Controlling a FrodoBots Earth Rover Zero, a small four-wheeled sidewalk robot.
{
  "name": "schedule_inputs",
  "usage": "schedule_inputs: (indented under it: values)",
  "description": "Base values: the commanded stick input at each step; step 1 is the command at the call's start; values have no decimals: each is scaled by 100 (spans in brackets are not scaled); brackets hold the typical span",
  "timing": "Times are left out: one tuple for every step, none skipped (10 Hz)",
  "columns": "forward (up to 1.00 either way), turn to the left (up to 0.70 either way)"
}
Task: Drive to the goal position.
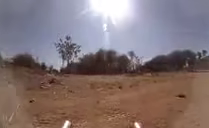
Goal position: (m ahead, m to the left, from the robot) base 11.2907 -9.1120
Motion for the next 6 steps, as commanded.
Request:
schedule_inputs:
  values:
    - [70,27]
    - [70,0]
    - [70,0]
    - [70,0]
    - [70,0]
    - [70,0]
